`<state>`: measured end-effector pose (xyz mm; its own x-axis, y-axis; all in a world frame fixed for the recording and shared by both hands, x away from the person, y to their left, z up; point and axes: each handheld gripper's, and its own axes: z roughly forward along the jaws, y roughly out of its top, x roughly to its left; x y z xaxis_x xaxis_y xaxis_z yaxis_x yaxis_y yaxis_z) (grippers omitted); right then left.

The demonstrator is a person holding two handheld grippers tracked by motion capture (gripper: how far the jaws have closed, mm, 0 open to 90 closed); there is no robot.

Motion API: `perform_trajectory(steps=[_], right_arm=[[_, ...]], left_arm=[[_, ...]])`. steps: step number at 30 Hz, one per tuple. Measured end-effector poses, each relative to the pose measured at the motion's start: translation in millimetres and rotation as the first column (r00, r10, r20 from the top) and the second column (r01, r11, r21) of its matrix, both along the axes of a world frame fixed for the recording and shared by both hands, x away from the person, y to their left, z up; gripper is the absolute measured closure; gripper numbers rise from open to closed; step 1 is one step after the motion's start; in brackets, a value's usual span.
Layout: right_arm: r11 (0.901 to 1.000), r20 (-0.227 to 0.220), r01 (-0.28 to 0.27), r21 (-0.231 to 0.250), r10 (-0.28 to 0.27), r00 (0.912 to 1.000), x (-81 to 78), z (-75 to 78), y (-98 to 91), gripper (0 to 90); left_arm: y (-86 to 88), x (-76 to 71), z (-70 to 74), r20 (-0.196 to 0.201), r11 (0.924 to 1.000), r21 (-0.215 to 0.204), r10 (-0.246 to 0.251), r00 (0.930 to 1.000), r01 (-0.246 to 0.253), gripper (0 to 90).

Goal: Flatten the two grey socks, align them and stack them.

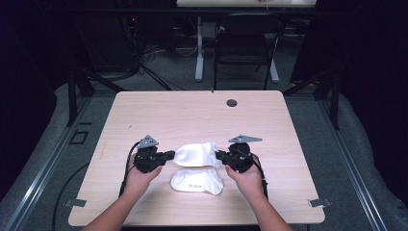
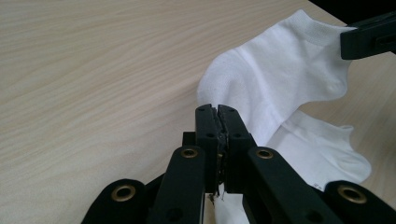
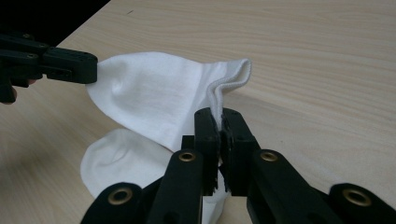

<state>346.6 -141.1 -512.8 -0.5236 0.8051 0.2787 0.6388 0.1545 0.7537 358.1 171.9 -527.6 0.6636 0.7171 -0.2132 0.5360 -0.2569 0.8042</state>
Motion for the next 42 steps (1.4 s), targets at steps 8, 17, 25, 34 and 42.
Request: perform_trajectory(steps=[8,17,25,34,42], right_arm=[[0.9995,0.016,-0.033,-0.002,0.033,0.9993,-20.3,7.6,1.7,86.2],[0.9983,0.003,-0.054,0.020,0.054,0.9985,-40.8,5.0,1.0,86.2],[0.9968,-0.015,-0.080,-0.003,0.080,0.9967,-53.6,1.0,1.2,86.2],[0.9973,-0.038,-0.069,-0.025,0.068,0.9969,-57.4,-12.7,-1.6,86.2],[0.9971,-0.063,-0.069,-0.031,0.067,0.9957,-58.4,-21.5,-1.5,86.2]], left_arm=[[3.2,-18.0,4.7,0.004,0.9994,0.003,-0.033,0.9994,0.033,88.3],[10.8,-34.1,3.0,-0.012,0.9990,0.002,-0.045,0.9989,0.045,88.3],[10.3,-45.7,-3.0,-0.028,0.9981,0.006,-0.061,0.9977,0.061,88.3],[10.4,-47.5,-15.9,-0.065,0.9977,0.018,-0.064,0.9958,0.066,88.3],[8.4,-47.1,-22.0,-0.079,0.9968,0.028,-0.072,0.9942,0.075,88.3]])
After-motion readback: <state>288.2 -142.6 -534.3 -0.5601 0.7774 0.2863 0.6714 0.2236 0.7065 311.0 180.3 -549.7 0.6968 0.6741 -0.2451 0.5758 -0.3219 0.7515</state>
